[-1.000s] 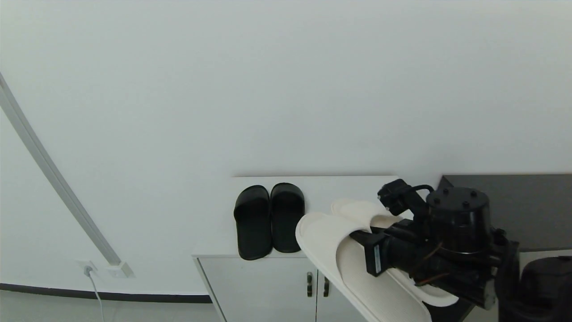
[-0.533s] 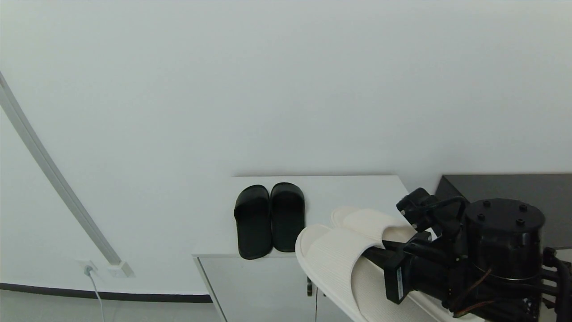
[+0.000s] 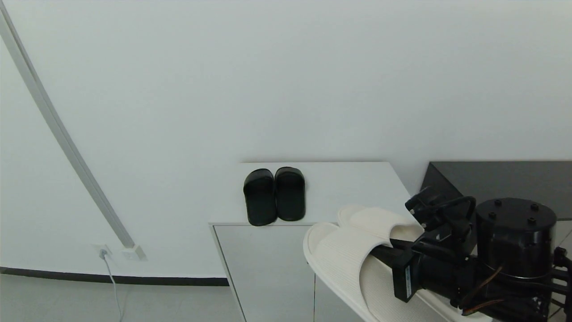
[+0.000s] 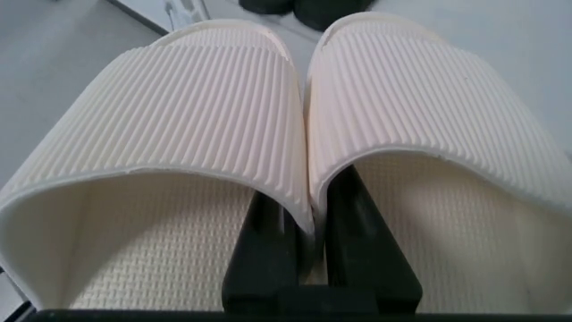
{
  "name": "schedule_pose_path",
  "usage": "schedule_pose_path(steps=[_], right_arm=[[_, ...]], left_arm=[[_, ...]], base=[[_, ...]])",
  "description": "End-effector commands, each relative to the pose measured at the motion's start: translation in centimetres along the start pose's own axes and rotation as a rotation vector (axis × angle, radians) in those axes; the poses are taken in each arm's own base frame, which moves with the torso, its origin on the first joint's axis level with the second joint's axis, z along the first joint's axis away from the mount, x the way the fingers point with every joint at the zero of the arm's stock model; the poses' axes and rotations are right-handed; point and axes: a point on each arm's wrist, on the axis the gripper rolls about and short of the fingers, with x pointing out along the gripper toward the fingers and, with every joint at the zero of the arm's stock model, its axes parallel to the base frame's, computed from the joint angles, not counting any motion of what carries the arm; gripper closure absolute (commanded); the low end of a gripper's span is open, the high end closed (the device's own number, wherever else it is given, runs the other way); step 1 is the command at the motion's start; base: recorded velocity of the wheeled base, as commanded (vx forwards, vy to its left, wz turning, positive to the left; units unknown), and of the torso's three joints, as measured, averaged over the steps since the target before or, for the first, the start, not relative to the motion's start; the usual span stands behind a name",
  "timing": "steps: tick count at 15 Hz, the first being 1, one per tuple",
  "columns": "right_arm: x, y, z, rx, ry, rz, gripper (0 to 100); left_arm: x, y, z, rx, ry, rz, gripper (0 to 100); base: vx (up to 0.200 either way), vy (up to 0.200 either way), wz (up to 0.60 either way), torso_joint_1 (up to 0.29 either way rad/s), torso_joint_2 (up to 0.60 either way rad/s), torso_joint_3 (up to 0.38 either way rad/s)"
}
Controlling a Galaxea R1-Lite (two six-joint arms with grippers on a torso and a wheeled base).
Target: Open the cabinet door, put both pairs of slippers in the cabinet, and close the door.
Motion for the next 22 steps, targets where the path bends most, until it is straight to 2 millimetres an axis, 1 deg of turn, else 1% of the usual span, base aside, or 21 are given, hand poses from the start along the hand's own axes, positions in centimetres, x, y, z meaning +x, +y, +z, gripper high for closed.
schedule_pose_path(steps=[1, 5, 19, 22], right_arm=[[-0.1, -0.2, -0.2, -0.001, 0.006, -0.007, 100], [0.3, -0.2, -1.0, -0.016, 0.041, -0.009, 100], [0.3, -0.3, -1.6, -0.018, 0.066, -0.012, 100], [0.3, -0.3, -1.8, -0.018, 0.073, -0.011, 100]], left_arm=[[0.0, 0.0, 0.0, 0.000, 0.001, 0.000, 100], [0.0, 0.0, 0.0, 0.000, 0.001, 0.000, 100], [0.0, 0.0, 0.0, 0.000, 0.001, -0.002, 100], [0.0, 0.0, 0.0, 0.000, 0.001, -0.002, 100]], base=[[0.000, 0.000, 0.00, 0.000, 0.00, 0.000], [0.000, 0.000, 0.00, 0.000, 0.00, 0.000], [0.000, 0.000, 0.00, 0.000, 0.00, 0.000], [0.000, 0.000, 0.00, -0.128, 0.30, 0.165]])
